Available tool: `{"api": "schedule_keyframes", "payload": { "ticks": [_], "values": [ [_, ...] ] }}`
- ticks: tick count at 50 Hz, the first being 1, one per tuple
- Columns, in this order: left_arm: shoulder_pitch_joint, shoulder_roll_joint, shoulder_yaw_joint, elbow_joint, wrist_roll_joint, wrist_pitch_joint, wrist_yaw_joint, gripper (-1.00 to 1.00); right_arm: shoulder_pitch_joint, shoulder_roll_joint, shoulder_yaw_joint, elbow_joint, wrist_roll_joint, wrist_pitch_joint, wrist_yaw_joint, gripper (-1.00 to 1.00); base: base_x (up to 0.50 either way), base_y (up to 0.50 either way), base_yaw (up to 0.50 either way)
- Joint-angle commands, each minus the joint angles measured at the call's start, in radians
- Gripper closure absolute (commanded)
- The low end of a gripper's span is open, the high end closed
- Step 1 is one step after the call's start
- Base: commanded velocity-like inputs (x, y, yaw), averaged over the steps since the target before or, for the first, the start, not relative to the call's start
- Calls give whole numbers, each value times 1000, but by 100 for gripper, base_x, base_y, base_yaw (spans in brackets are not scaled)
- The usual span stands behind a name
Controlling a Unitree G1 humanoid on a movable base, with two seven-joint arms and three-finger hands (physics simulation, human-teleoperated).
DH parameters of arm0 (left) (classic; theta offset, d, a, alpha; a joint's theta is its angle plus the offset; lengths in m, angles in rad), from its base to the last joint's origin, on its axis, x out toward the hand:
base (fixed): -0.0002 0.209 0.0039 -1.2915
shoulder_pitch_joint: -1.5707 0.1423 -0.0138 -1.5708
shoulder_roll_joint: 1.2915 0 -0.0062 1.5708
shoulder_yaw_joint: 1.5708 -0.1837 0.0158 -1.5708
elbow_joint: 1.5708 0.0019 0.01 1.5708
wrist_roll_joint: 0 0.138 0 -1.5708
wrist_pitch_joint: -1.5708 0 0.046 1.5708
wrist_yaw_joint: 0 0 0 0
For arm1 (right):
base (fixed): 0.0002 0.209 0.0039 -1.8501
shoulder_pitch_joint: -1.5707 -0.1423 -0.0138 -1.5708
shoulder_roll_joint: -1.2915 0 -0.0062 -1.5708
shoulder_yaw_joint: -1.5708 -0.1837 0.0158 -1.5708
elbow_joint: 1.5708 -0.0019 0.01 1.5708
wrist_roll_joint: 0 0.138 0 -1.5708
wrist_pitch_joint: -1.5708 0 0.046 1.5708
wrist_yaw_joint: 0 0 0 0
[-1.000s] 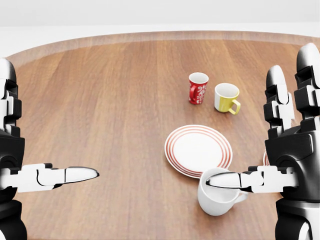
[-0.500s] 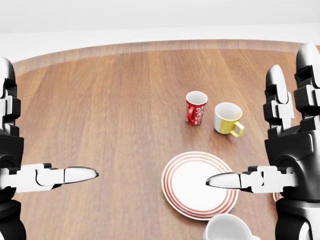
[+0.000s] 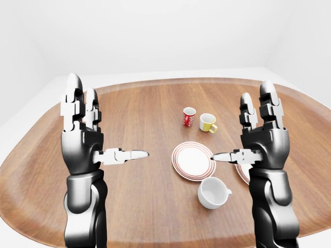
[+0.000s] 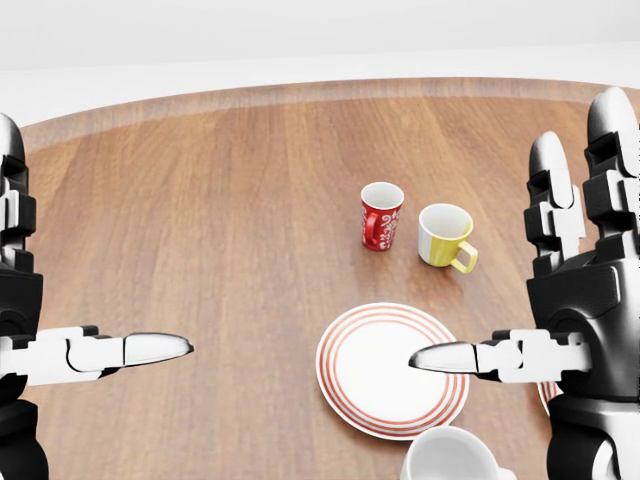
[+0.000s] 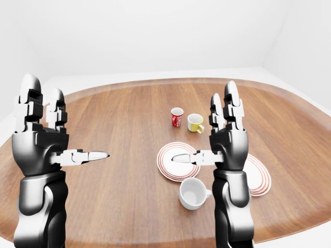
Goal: Put the white mug on the left plate.
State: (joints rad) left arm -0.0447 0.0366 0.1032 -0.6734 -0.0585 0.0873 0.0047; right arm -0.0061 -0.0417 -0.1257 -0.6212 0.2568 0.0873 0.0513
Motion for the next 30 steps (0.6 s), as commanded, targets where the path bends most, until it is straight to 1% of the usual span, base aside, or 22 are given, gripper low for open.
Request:
{"api": "schedule_keyframes", "payload": {
  "ticks": [1,5,9,12,17,19,21,24,27,30],
  "values": [
    [-2,1,3,5,-1,0,0,-100,-14,-8,11,24,-58,0,-13,-100,0,0,0],
    [-6,3,4,0,-2,0,2,-100,-21,-8,33,9,-88,0,-16,-100,0,0,0],
    [-6,2,3,2,-1,0,1,-100,-43,6,62,-4,-112,0,-41,-100,0,0,0],
    [-2,3,4,-3,1,0,0,-100,-21,-3,121,47,-202,0,-33,-100,0,0,0],
    [3,0,-3,1,6,0,-1,-100,-27,3,150,70,-292,0,-16,-100,0,0,0],
    [3,-1,-3,-1,7,0,-1,-100,-27,11,151,57,-305,0,-5,-100,0,0,0],
    [3,0,-2,-2,8,0,-2,-100,-16,19,157,20,-301,0,11,-100,0,0,0],
    [4,-1,-1,0,9,0,-1,-100,19,19,189,-38,-307,0,32,-100,0,0,0],
    [10,-3,-8,3,13,0,-2,-100,61,25,207,-22,-312,0,36,-100,0,0,0],
    [4,-1,-3,-1,12,0,-3,-100,133,23,239,-5,-316,0,38,-100,0,0,0]
  ]
}}
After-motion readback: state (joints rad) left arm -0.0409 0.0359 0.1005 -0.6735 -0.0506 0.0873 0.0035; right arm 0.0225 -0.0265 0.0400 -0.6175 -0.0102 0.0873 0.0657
